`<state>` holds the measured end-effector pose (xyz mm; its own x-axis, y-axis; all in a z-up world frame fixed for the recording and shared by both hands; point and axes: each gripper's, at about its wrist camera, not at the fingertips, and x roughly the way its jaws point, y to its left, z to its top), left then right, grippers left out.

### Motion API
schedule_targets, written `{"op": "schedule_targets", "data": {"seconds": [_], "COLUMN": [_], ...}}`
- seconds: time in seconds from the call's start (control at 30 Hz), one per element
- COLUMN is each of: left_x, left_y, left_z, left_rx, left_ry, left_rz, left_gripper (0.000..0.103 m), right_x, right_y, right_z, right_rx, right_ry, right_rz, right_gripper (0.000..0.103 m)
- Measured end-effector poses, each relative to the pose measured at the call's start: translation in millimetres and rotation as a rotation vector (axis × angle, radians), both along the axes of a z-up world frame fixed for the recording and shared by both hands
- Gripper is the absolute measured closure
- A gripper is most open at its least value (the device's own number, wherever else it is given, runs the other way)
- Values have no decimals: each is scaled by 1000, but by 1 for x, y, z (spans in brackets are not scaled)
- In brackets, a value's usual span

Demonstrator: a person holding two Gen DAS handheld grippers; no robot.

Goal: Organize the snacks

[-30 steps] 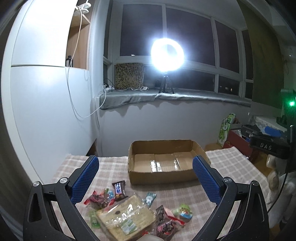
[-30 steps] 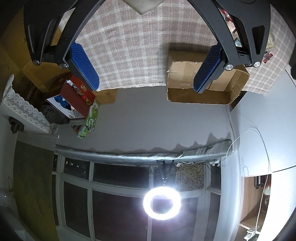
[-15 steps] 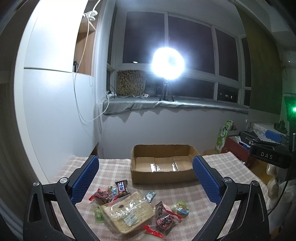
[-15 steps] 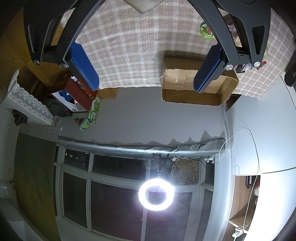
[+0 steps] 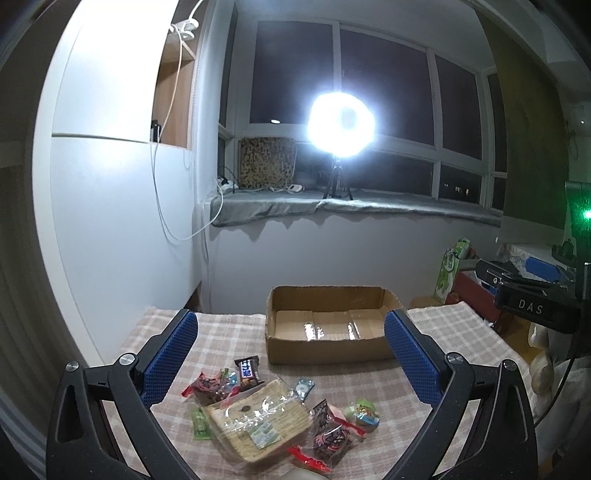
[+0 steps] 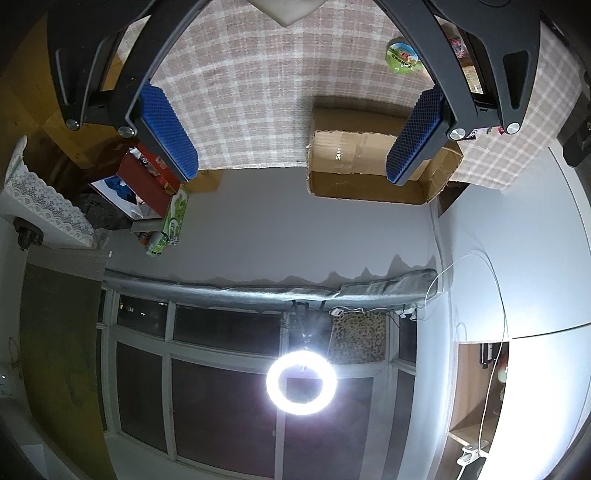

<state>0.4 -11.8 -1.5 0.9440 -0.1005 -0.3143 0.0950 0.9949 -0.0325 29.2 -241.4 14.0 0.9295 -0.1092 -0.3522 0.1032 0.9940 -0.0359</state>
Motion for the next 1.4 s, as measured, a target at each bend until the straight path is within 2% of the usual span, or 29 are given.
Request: {"op": "schedule_targets", "data": {"seconds": [0.23, 0.63, 0.93, 1.0, 1.13, 1.23, 1.33, 1.4], "left_x": [8, 15, 15, 14, 12, 8, 5, 3], "left_y": [3, 6, 37, 45, 61, 67, 67, 63], "left_z": [-8, -15, -39, -46, -60, -69, -80, -86], "left_rx": [4, -8, -29, -34, -60, -77, -98, -98], "left_ry": [34, 66, 150, 171, 219, 252, 285, 308], "left_rz": [12, -2, 39, 50, 76, 83, 71, 46], "left_gripper": [2, 2, 7, 12, 13, 19, 20, 24], "right_x": [18, 26, 34, 38, 47, 53, 58, 61], "right_y": [1, -3, 0, 0, 3, 7, 9, 11], "right_z": [-11, -22, -45, -54, -74, -90, -105, -114], "right_rx": [17, 18, 59, 74, 78, 70, 98, 113], "right_ry": [39, 74, 127, 159, 243, 313, 382, 422], "right_rz": [21, 20, 147, 180, 240, 288, 339, 369], "right_gripper": [0, 0, 0, 0, 0, 9, 10, 10]}}
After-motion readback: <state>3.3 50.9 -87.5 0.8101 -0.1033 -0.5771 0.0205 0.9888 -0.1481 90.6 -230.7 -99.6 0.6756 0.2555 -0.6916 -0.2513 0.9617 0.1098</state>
